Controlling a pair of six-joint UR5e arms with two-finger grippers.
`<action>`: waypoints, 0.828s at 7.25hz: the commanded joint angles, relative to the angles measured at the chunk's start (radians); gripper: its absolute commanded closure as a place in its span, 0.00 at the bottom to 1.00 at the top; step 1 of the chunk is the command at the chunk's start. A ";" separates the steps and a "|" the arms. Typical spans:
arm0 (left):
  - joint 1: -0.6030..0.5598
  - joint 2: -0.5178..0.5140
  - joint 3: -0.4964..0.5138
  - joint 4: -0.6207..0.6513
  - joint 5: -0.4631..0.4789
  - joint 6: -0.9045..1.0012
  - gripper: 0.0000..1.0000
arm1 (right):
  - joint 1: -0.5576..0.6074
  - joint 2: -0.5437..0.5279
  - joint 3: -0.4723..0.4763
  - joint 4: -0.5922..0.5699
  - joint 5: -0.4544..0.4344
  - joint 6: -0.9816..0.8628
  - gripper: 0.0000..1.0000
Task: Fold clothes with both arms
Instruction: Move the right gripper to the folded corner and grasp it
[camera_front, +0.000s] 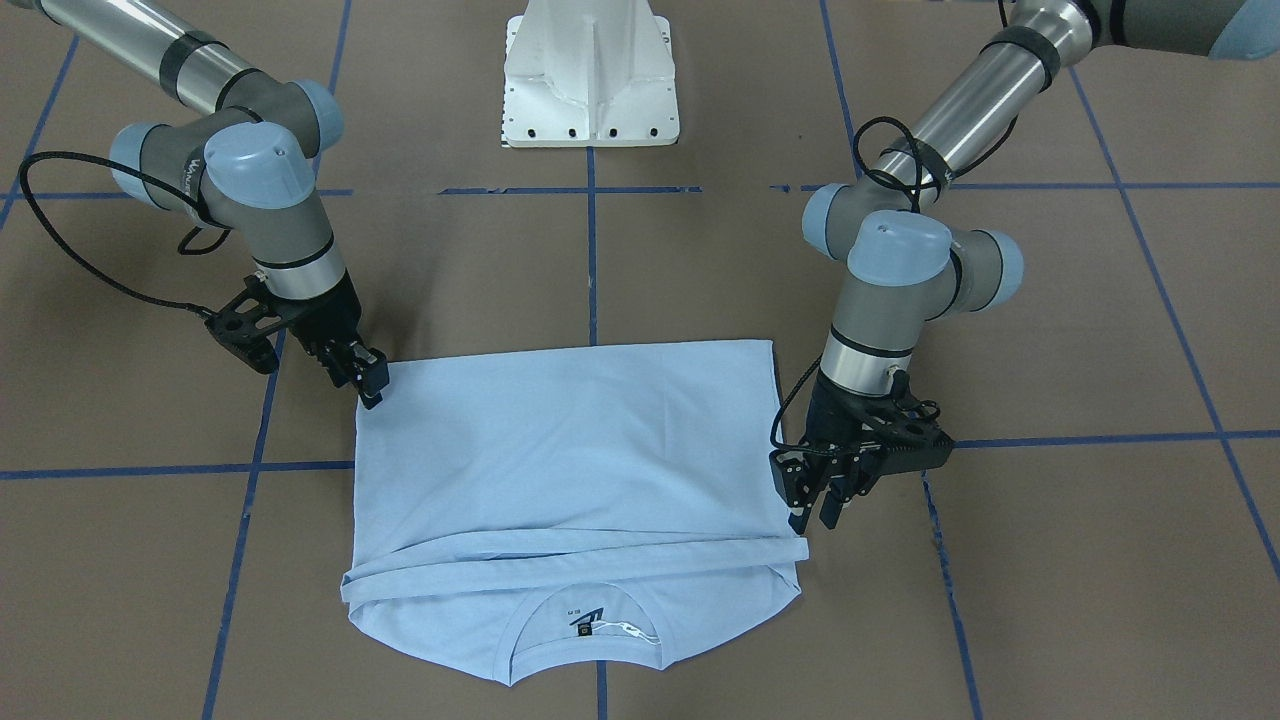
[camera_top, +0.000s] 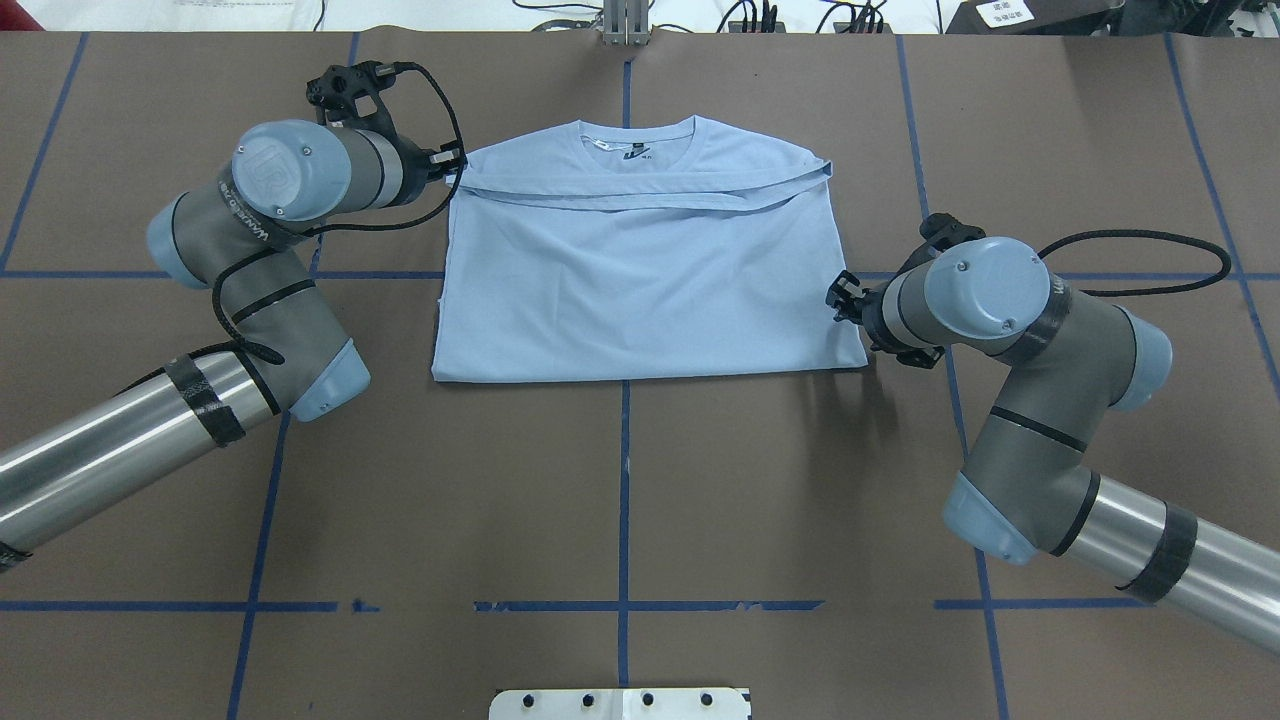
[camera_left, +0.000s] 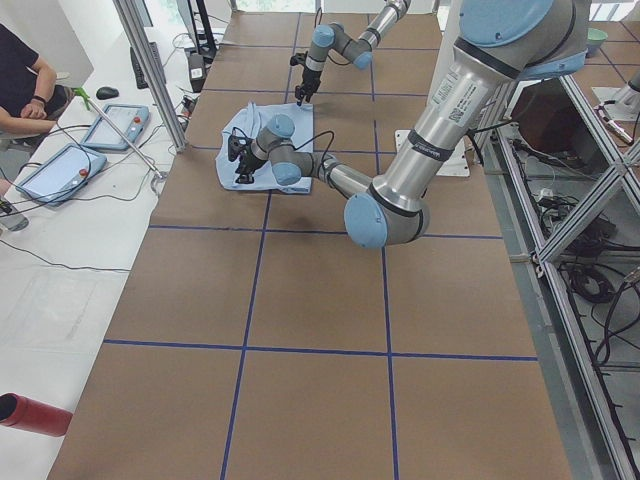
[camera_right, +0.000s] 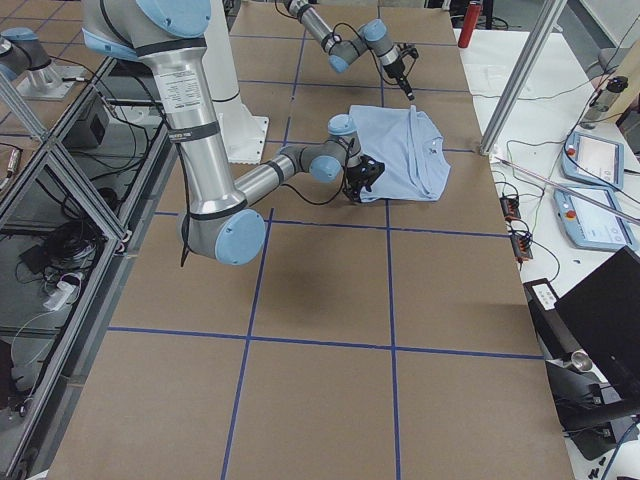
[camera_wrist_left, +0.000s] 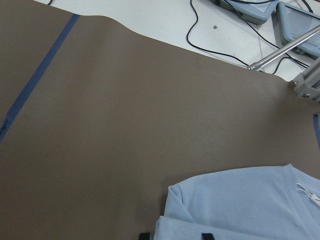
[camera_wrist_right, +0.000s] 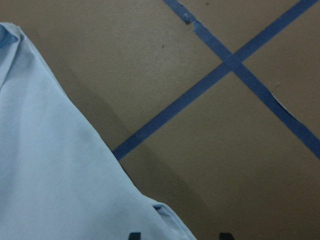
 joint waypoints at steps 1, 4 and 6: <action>0.001 0.000 -0.011 0.005 0.001 -0.003 0.55 | -0.016 -0.012 0.003 0.000 0.000 0.002 0.39; -0.001 0.000 -0.010 0.007 0.001 -0.004 0.55 | -0.028 -0.036 0.039 -0.003 0.008 0.002 0.71; 0.001 0.001 -0.010 0.005 0.001 -0.006 0.55 | -0.033 -0.050 0.045 -0.003 0.018 0.002 1.00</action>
